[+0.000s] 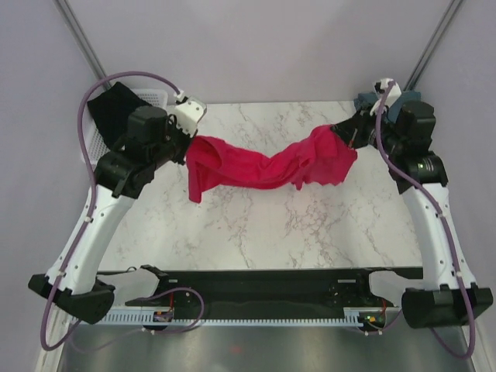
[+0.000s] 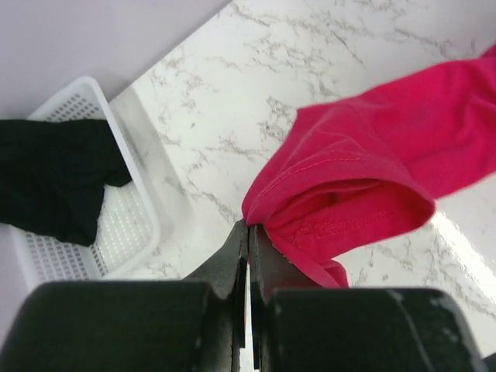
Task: Fold and stack the t-shirts
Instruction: Flatten the tshirt out
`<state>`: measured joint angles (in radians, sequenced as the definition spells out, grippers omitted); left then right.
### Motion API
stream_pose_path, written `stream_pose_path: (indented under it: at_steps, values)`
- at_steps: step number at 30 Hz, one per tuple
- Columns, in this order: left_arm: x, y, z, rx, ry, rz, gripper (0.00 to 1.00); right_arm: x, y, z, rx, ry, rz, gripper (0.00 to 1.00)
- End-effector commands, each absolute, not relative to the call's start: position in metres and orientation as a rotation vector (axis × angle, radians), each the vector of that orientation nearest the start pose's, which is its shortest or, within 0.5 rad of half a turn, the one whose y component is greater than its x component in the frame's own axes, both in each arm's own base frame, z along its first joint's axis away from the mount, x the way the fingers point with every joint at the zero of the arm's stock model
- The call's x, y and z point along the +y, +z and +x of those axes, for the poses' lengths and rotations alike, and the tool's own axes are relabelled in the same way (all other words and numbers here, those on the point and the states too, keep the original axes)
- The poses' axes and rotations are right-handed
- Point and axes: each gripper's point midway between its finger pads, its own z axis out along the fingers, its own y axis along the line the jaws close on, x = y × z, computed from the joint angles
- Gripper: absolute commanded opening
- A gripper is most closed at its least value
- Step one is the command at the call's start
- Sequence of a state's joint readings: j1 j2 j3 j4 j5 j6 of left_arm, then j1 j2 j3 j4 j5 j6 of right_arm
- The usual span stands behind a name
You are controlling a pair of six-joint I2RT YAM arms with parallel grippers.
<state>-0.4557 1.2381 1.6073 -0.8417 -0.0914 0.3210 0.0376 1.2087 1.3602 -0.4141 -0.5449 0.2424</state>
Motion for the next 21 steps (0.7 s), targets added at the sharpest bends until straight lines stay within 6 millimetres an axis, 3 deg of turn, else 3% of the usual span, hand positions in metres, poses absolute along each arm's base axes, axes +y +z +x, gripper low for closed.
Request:
stream_pose_path:
  at_steps: [1,3,8,10,11,12,14,16,17,18,21]
  values:
    - [-0.116,0.316,0.310,2.031,0.005,0.718,0.02,0.110,0.311,0.339,2.009,0.804,-0.053,0.00]
    - [-0.126,0.279,0.307,2.146,-0.072,0.750,0.02,0.105,0.296,0.347,2.044,0.845,0.004,0.00]
    - [-0.130,0.189,0.321,2.382,-0.109,0.748,0.02,0.104,0.214,0.378,2.236,0.870,0.090,0.00]
    - [-0.116,0.157,0.323,2.488,-0.085,0.724,0.02,0.102,0.184,0.392,2.290,0.844,0.094,0.00]
    - [-0.121,0.141,0.338,2.511,-0.110,0.696,0.02,0.099,0.177,0.401,2.292,0.822,0.088,0.00]
    - [-0.115,0.133,0.349,2.529,-0.102,0.663,0.02,0.097,0.162,0.414,2.324,0.811,0.096,0.00]
    - [-0.109,0.126,0.369,2.555,-0.081,0.622,0.02,0.094,0.149,0.429,2.342,0.784,0.098,0.00]
    - [-0.099,0.104,0.386,2.627,-0.049,0.578,0.03,0.093,0.142,0.450,2.347,0.783,0.097,0.04]
    - [-0.097,0.112,0.401,2.601,-0.029,0.568,0.08,0.095,0.142,0.454,2.348,0.800,0.071,0.21]
    - [-0.091,0.103,0.409,2.619,0.014,0.574,0.29,0.097,0.148,0.464,2.337,0.817,0.037,0.28]
    - [-0.090,0.117,0.429,2.572,0.057,0.575,0.41,0.096,0.146,0.461,2.380,0.833,-0.016,0.36]
